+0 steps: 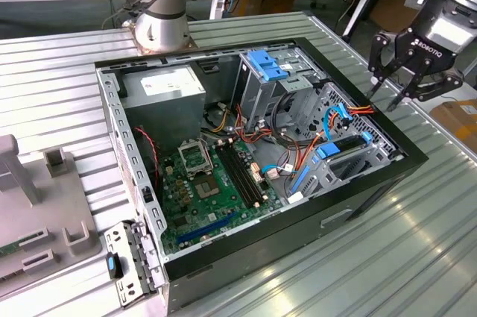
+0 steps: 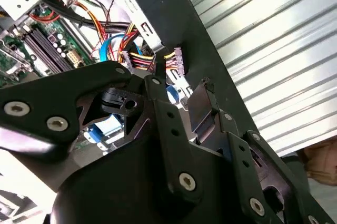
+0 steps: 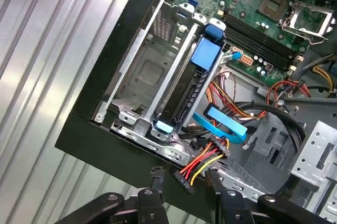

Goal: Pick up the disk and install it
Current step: 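Insert the first disk wire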

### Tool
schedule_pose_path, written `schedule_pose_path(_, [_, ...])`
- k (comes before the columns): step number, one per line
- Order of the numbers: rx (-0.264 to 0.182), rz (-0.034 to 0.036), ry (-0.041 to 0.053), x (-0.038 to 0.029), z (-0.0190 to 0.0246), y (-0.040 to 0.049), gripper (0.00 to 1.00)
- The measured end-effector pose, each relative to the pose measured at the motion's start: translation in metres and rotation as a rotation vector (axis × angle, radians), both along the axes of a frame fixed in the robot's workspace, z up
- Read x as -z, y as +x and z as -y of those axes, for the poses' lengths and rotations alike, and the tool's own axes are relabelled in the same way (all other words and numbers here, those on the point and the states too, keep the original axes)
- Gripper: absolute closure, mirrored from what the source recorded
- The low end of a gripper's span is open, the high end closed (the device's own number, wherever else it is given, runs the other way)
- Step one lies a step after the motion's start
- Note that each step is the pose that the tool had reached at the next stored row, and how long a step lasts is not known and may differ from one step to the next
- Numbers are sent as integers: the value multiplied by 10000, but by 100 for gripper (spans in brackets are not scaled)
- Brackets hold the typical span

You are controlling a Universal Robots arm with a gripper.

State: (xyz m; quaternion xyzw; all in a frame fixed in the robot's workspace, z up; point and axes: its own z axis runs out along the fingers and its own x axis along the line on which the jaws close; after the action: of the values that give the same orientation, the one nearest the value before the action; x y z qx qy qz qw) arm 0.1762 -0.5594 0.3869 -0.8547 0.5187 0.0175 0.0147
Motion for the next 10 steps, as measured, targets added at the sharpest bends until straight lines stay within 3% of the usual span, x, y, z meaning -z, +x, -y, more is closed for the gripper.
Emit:
schedule_pose_path(3, [-715,-5,-22,27,5,0,56])
schedule_pose_path(7, [-980,-21,-137,79,19,0,56])
schedule_pose_path(10, [-1065,-23,-170,85,21,0,56])
